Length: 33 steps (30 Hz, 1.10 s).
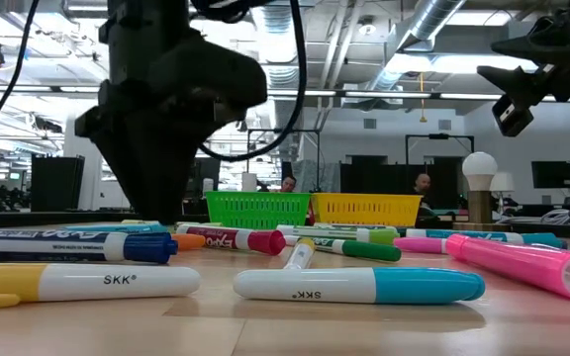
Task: Pick & Place Markers
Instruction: Put the left small orange marker into the blue bin
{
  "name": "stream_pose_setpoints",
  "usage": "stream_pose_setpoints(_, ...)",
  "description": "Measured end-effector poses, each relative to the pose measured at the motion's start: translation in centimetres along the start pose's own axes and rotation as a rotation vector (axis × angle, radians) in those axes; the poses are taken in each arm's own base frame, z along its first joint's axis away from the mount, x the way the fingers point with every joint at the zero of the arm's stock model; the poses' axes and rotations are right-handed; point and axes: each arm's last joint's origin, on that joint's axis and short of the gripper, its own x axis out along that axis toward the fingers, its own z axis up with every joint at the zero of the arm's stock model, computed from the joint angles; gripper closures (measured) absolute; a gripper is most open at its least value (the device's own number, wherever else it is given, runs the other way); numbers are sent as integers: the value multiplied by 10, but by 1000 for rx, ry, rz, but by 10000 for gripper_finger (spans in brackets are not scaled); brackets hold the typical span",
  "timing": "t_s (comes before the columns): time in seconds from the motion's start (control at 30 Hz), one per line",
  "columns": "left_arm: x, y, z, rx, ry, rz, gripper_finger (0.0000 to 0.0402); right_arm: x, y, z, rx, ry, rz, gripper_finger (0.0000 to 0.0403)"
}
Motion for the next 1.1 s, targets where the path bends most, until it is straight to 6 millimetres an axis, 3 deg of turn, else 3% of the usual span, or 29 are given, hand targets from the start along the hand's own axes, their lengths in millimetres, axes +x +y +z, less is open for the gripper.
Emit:
stream_pose_setpoints(0.33,27,-3,1,12,64,40,266,0,0,0,0,1,0,283)
stream_pose_setpoints(1.1,24,-2,5,5,20,31,266,0,0,0,0,2,2,283)
